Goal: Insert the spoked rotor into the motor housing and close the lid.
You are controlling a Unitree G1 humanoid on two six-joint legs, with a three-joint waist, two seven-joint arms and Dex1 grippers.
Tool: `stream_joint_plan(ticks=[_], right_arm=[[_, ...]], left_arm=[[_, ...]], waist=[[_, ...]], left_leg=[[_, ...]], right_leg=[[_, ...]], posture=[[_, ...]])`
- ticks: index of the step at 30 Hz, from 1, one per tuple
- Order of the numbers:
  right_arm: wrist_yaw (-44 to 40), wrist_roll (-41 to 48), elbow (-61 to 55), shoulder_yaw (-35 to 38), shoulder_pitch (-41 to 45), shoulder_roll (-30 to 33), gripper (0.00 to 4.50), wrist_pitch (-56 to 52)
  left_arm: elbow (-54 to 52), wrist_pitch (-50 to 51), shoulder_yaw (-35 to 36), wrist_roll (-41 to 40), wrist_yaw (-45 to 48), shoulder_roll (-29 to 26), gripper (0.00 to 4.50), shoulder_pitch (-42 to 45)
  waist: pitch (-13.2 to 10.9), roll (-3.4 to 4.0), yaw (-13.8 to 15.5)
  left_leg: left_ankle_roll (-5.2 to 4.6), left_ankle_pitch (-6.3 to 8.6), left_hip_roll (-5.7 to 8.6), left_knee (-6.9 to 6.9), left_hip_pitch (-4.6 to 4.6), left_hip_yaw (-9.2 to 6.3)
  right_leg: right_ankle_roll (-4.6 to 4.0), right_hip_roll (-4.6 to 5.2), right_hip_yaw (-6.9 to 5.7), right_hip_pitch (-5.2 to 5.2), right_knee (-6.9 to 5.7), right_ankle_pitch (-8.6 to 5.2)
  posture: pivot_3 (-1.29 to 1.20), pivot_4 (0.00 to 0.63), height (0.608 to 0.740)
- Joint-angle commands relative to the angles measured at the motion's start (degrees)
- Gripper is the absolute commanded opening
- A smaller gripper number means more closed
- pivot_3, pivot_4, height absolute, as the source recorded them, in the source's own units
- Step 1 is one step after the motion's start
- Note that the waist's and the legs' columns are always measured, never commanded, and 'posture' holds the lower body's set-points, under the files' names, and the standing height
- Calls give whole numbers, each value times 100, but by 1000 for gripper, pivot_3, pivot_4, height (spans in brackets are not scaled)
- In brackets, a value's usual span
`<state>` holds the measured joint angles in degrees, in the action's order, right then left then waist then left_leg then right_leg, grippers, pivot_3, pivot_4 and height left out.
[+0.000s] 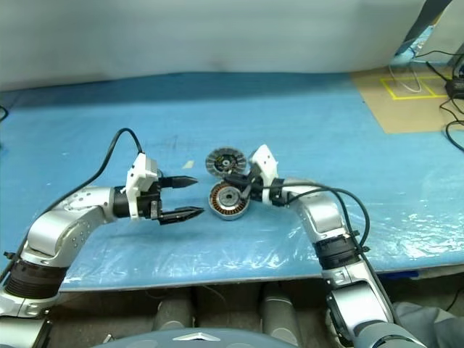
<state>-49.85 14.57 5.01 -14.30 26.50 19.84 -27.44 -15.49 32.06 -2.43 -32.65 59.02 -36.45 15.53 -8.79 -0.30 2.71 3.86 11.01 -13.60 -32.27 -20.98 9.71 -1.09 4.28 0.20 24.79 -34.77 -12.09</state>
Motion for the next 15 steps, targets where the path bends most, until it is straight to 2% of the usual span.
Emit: stream_joint_plan(ticks=[1,3,8,10,15], right_arm=[[-96,-475,206,-379,-104,170,28,391],[-74,-729,346,-547,-129,251,28,569],[32,-505,372,-217,-66,96,28,696],[44,-250,267,33,-23,-31,28,662],[-51,761,-219,714,161,-330,28,-193]], left_arm=[[-150,15,81,-105,-13,11,4500,95],[-152,22,86,-104,-13,13,4500,95],[-137,18,110,-96,-1,12,4500,74],[-146,5,96,-87,7,13,4500,58],[-146,20,99,-110,10,24,4500,48]], waist=[[0,0,-3],[0,0,-18],[0,0,-14],[0,0,-13],[-2,1,-15]], left_leg=[[0,0,1,-2,1,0],[0,0,0,-5,13,0],[-1,1,1,-6,62,1],[-2,2,2,-6,69,2],[-1,1,0,-5,57,2]], right_leg=[[0,1,3,0,-1,0],[0,0,4,-9,-1,0],[1,3,8,-56,-3,-2],[1,3,11,-60,-3,-2],[0,1,10,-49,-2,-2]], posture=[[0,150,740],[0,150,740],[0,150,740],[0,150,740],[0,150,740]])
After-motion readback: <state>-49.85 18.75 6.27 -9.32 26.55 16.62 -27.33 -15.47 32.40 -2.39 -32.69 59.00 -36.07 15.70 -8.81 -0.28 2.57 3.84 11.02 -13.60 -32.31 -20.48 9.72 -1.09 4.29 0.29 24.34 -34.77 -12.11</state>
